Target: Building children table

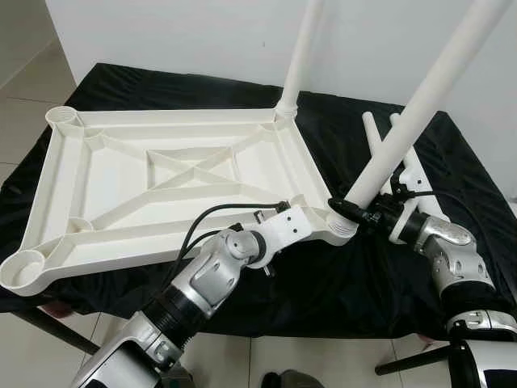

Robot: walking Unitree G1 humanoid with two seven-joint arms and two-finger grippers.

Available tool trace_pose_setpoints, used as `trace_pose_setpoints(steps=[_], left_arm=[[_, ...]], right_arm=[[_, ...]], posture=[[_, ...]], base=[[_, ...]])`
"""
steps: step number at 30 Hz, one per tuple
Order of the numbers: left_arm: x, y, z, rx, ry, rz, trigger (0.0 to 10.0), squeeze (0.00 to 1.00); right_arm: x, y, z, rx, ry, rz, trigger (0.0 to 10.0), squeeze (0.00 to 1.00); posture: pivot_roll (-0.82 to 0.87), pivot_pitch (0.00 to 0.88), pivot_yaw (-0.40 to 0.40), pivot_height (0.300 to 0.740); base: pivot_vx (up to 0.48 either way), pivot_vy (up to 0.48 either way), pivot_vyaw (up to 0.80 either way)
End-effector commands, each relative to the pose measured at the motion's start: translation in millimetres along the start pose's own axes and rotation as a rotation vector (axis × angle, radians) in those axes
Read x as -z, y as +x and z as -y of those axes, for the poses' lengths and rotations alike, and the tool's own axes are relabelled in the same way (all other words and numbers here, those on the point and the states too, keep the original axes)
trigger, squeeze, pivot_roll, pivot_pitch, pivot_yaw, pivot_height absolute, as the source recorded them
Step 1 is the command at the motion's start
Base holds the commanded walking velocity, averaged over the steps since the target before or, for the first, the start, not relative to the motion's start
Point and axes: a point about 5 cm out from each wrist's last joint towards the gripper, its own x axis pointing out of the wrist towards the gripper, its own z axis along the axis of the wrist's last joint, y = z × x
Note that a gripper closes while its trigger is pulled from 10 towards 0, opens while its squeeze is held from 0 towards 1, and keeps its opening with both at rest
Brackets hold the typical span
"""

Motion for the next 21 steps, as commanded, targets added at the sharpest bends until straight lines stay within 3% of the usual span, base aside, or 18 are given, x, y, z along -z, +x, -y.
trace_pose_setpoints(steps=[1, 6, 21], left_arm=[[-6, 1.1, 12.4, 0.108, 0.018, 0.032, 10.0, 0.00], [-7, 1.3, 12.2, 0.108, 0.017, 0.034, 10.0, 0.00], [-8, 2.3, 14.7, 0.113, 0.009, 0.038, 10.0, 0.00]], right_arm=[[9, -10.9, 5.0, 0.042, 0.043, -0.037, 10.0, 0.00], [8, -7.6, 1.4, 0.057, 0.061, -0.011, 10.0, 0.00], [11, 33.1, -38.2, 0.179, 0.135, 0.092, 10.0, 0.00]], posture=[[0.04, 0.000, -0.075, 0.740], [0.04, 0.002, -0.075, 0.740], [0.04, 0.010, -0.080, 0.740]], base=[[0.000, 0.000, 0.00], [0.000, 0.000, 0.00], [0.000, 0.000, 0.00]])
